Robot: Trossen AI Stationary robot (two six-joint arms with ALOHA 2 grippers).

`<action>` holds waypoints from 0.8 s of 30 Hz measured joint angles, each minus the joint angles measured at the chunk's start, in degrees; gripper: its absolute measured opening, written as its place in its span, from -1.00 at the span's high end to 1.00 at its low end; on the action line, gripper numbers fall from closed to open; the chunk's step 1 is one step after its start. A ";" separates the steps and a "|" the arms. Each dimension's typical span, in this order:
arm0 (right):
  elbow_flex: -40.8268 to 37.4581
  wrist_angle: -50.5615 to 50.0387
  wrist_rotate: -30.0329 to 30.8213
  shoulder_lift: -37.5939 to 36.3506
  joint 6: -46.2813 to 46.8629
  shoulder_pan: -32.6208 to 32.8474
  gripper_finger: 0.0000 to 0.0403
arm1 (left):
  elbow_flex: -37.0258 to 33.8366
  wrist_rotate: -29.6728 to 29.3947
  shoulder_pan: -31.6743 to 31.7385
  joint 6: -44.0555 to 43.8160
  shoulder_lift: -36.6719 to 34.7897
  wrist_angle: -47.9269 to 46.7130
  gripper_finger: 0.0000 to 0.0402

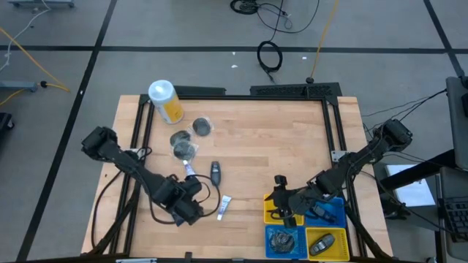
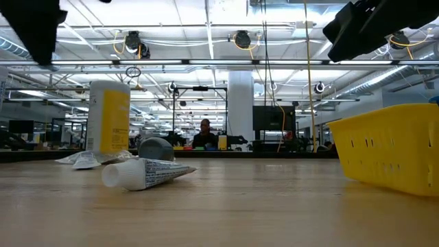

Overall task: Pick & Place Travel size toiletries
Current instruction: Put the white toothpaste into the top yellow bin

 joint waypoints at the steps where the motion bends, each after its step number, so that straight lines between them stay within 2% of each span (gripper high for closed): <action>1: 0.00 -0.01 0.00 0.00 0.00 0.01 0.10 | 0.00 0.50 -0.12 -0.91 0.54 -0.04 -0.07; 13: 0.00 0.02 0.04 0.00 0.03 0.01 0.10 | 0.00 6.53 -0.72 -3.59 5.99 -2.94 -0.04; 24: 0.00 0.02 0.04 0.00 -0.09 0.01 0.10 | 0.00 8.77 -1.29 -4.66 6.54 -2.93 0.23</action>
